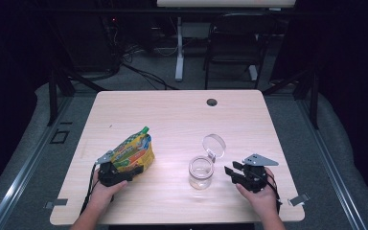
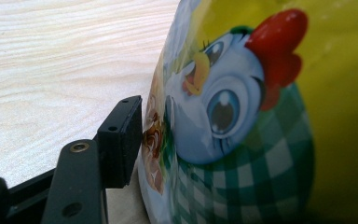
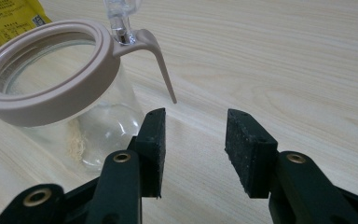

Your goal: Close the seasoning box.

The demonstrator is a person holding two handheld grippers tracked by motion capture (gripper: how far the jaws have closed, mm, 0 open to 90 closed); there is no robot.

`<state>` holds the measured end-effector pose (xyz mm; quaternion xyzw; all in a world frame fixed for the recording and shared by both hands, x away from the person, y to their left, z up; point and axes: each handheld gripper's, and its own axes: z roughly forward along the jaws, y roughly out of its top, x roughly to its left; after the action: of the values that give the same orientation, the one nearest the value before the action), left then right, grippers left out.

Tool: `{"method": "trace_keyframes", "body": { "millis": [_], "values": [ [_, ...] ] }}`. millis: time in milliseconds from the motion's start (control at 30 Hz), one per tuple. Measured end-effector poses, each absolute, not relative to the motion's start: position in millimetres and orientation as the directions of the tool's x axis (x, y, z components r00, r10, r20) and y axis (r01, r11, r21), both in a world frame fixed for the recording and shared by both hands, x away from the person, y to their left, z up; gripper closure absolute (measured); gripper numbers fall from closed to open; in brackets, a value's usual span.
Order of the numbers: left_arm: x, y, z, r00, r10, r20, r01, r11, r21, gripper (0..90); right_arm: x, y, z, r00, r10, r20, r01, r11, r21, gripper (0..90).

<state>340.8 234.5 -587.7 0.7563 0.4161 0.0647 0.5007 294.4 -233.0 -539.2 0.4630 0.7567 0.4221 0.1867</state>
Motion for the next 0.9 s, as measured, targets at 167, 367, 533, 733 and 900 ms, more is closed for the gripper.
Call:
{"method": "trace_keyframes", "body": {
  "millis": [167,367,533,733,900],
  "values": [
    [340.4,234.7,-588.0,0.648,0.694,-0.313,0.559,-0.155,0.815,40.3,294.2,-233.0,-539.1,-0.501,0.859,0.110,0.543,0.213,0.812,58.1],
    [340.2,234.2,-587.9,0.652,0.695,-0.303,0.549,-0.158,0.821,42.0,294.2,-232.6,-539.2,-0.502,0.858,0.110,0.543,0.213,0.812,58.1],
    [339.2,233.3,-587.4,0.653,0.699,-0.291,0.541,-0.161,0.826,43.6,294.2,-232.7,-539.1,-0.501,0.859,0.108,0.543,0.215,0.812,58.1],
    [339.1,233.1,-587.3,0.652,0.703,-0.284,0.535,-0.161,0.829,45.6,293.9,-233.1,-539.1,-0.501,0.859,0.109,0.543,0.213,0.812,58.1],
    [338.8,232.5,-587.1,0.650,0.710,-0.271,0.526,-0.163,0.835,47.3,293.9,-233.2,-539.1,-0.500,0.859,0.109,0.543,0.214,0.812,58.1]
  ]
}}
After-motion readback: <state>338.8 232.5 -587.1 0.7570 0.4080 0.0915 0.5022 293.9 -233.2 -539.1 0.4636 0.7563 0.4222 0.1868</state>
